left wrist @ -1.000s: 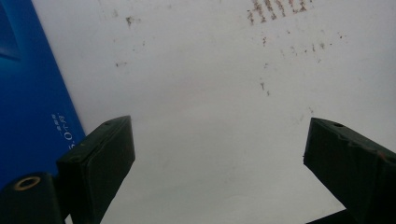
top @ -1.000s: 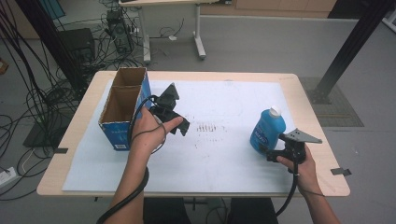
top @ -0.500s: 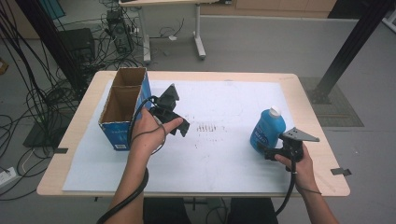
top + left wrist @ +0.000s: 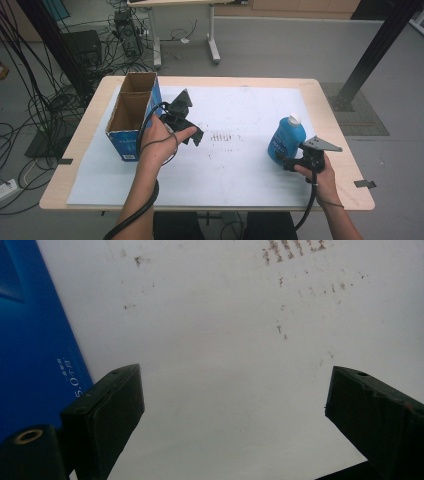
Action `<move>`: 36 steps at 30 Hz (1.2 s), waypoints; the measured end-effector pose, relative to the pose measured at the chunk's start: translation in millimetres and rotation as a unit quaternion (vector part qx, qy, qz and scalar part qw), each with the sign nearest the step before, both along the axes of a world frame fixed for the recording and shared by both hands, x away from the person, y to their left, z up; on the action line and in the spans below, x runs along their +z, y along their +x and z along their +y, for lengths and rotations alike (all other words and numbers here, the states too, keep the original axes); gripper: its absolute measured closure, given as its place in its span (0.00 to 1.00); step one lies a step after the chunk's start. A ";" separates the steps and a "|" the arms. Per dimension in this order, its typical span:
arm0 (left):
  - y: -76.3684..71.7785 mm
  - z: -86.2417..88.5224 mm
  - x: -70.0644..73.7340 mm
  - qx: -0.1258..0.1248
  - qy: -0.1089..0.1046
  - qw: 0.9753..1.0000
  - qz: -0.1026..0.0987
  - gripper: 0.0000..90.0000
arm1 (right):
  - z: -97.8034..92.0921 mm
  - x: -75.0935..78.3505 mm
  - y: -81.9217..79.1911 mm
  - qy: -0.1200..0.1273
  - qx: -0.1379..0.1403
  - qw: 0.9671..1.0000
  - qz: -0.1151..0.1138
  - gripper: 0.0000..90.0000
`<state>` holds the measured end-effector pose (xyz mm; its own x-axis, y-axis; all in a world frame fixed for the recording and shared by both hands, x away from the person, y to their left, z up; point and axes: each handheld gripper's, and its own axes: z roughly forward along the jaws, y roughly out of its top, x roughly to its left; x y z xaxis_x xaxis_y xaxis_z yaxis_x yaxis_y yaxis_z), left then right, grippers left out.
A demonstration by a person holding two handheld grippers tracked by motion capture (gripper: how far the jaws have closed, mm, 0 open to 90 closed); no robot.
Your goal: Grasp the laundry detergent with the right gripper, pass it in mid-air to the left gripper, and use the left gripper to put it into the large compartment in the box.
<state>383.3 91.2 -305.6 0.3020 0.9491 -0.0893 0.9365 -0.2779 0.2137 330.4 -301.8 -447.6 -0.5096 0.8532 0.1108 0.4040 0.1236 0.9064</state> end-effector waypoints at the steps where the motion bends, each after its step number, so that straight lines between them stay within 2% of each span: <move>1: -0.4 -0.5 -0.1 0.003 -0.002 1.000 -0.001 0.10 | 0.1 0.0 0.0 -0.001 0.000 1.000 0.001 0.03; 36: 4.9 -4.2 -2.6 -0.004 -0.007 1.000 0.005 0.10 | -1.2 -0.1 1.0 0.000 -0.001 1.000 0.000 0.03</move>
